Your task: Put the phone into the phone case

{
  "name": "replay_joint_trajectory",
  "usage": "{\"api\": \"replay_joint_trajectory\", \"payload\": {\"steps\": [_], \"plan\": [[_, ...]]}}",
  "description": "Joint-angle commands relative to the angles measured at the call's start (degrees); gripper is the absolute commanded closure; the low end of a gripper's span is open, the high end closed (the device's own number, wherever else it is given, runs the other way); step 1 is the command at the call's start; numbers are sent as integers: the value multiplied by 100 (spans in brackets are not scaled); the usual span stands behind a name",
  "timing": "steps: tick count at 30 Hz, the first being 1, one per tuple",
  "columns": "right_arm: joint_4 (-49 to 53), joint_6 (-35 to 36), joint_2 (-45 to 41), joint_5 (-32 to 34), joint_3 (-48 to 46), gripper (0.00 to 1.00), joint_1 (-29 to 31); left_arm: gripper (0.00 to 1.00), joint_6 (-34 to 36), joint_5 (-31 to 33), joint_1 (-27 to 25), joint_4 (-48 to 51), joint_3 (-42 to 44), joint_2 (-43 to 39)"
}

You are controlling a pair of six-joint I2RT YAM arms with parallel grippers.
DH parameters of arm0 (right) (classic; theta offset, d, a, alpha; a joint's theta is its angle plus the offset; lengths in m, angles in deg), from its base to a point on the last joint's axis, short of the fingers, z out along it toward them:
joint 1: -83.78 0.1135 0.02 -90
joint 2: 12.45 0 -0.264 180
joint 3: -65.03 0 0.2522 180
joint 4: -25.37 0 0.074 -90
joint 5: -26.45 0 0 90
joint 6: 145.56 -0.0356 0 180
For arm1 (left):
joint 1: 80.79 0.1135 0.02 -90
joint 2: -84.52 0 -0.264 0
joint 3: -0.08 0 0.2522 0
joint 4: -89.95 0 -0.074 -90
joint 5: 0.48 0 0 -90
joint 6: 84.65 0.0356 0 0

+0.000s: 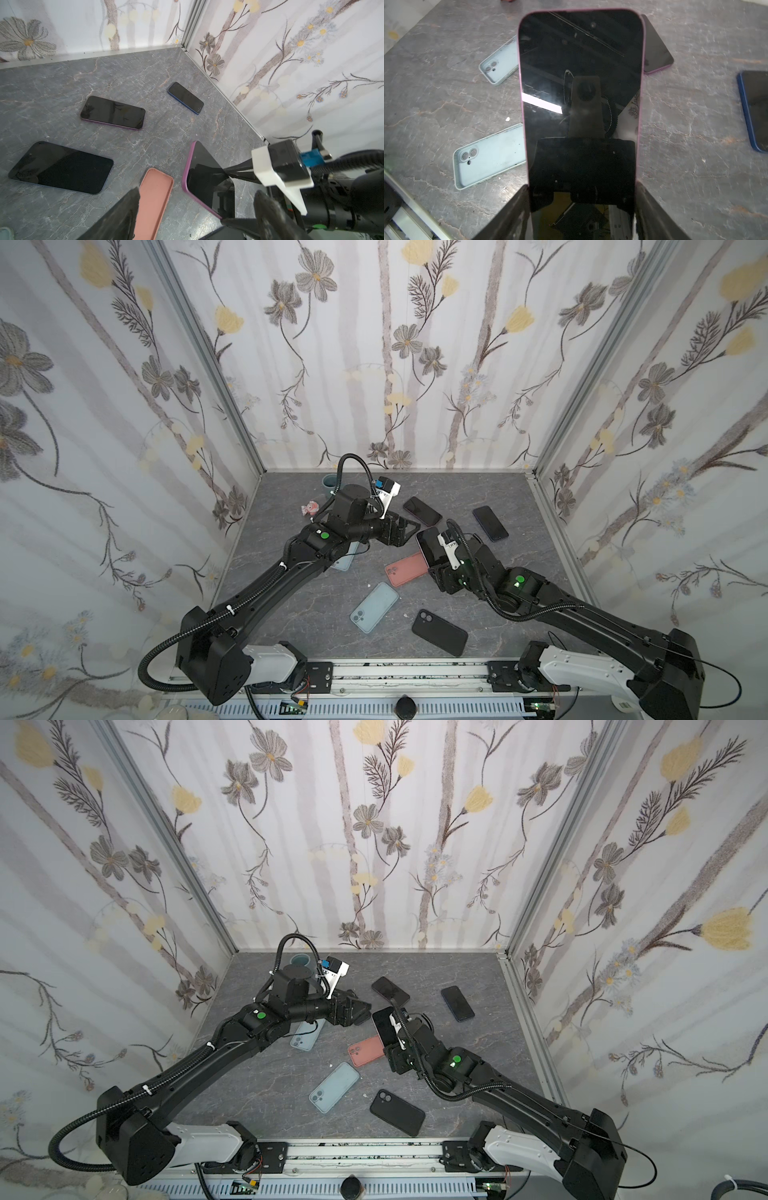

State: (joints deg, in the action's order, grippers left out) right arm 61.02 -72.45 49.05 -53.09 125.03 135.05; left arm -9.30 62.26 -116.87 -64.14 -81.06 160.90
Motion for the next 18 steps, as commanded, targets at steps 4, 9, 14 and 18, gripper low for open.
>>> {"api": "replay_joint_trajectory", "payload": {"steps": [4, 9, 14, 18], "plan": [[-709, 686, -30, 341, 207, 55, 263, 20, -303, -419, -4, 669, -399, 183], [-1058, 1047, -149, 327, 193, 55, 430, 37, -336, -589, 4, 885, -422, 253], [-1149, 1287, -165, 358, 184, 56, 531, 51, -401, -650, -5, 786, -277, 159], [-1167, 1350, -71, 412, 199, 56, 610, 59, -433, -778, 4, 728, -216, 106]]}}
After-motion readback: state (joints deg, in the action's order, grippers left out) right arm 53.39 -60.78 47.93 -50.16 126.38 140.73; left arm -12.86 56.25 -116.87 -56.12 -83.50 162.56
